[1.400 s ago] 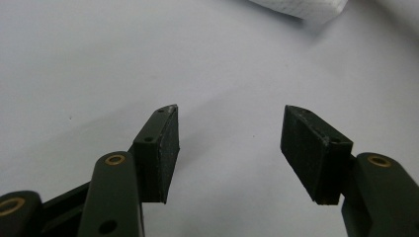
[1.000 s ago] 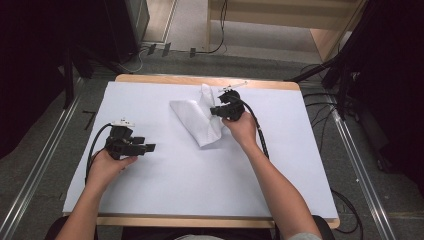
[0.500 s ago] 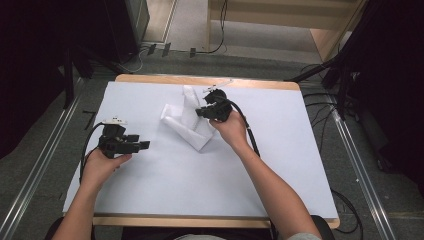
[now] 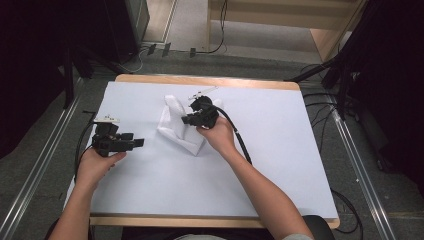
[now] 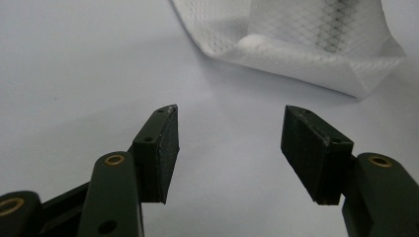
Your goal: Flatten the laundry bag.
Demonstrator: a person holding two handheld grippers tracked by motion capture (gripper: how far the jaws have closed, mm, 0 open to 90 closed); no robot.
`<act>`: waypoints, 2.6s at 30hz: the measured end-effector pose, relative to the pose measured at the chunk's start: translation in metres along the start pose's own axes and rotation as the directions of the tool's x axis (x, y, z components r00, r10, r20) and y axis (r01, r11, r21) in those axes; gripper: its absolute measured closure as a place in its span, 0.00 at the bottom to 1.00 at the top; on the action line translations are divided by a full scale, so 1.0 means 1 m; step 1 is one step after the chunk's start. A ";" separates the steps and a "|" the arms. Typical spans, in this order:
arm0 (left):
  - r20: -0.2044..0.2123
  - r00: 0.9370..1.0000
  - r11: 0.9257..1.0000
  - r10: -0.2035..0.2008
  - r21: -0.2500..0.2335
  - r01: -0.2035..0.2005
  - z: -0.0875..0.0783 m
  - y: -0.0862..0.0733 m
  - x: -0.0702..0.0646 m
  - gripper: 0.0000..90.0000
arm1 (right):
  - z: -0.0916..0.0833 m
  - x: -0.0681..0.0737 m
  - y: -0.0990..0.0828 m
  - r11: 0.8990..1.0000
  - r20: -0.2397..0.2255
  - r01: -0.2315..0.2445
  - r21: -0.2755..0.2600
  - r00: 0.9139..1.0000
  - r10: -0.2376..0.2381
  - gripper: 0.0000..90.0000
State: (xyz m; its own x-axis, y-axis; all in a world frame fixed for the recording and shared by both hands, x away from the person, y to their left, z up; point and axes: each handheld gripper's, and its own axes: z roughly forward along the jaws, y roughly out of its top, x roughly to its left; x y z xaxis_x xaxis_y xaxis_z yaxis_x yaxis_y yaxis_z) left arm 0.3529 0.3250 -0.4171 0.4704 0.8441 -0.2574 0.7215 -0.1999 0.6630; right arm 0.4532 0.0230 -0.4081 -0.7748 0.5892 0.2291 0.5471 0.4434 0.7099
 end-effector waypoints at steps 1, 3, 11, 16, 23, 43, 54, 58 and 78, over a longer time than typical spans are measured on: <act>0.000 1.000 1.000 -0.001 -0.001 0.001 -0.001 0.000 0.001 0.45 | 0.002 0.002 0.000 1.000 -0.011 -0.002 0.000 1.000 0.002 0.88; -0.002 1.000 1.000 -0.007 -0.004 0.007 -0.001 0.000 0.002 0.45 | 0.004 0.004 0.000 1.000 -0.024 0.002 0.003 1.000 -0.001 0.86; -0.012 0.999 0.999 -0.040 -0.014 0.039 -0.006 0.000 0.008 0.45 | 0.007 0.014 -0.001 1.000 -0.063 0.026 -0.001 0.998 -0.026 0.64; -0.010 0.999 0.999 -0.041 -0.013 0.041 -0.006 0.001 0.011 0.45 | 0.004 0.019 -0.001 0.999 -0.081 0.031 -0.006 0.996 -0.032 0.57; -0.026 0.999 0.999 -0.041 -0.019 0.040 -0.010 0.005 0.018 0.44 | -0.012 0.018 -0.006 0.999 -0.070 0.027 -0.019 0.997 -0.028 0.56; 0.021 1.000 1.000 0.020 0.014 -0.021 0.012 0.022 0.005 0.44 | -0.041 -0.001 -0.070 1.000 -0.004 -0.004 -0.017 1.000 0.004 0.65; -0.006 1.000 1.000 0.005 0.021 -0.004 0.008 0.011 0.010 0.44 | -0.046 -0.013 -0.080 1.000 0.015 -0.021 -0.022 1.000 0.021 0.67; -0.018 1.000 1.000 -0.008 0.029 0.009 0.008 0.004 0.012 0.44 | -0.051 -0.013 -0.080 0.999 0.014 -0.016 -0.031 1.000 0.017 0.67; -0.072 0.997 0.998 -0.020 0.050 0.024 0.028 -0.013 0.019 0.50 | -0.095 -0.022 -0.112 0.998 0.049 -0.039 -0.040 0.998 0.041 0.65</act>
State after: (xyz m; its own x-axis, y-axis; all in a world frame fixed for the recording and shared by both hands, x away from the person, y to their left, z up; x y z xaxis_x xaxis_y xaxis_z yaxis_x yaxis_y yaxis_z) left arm 0.3665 0.3300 -0.4502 0.4180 0.8816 -0.2192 0.7567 -0.2043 0.6210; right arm 0.3784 -0.1036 -0.4292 -0.7350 0.6397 0.2250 0.5641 0.3927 0.7263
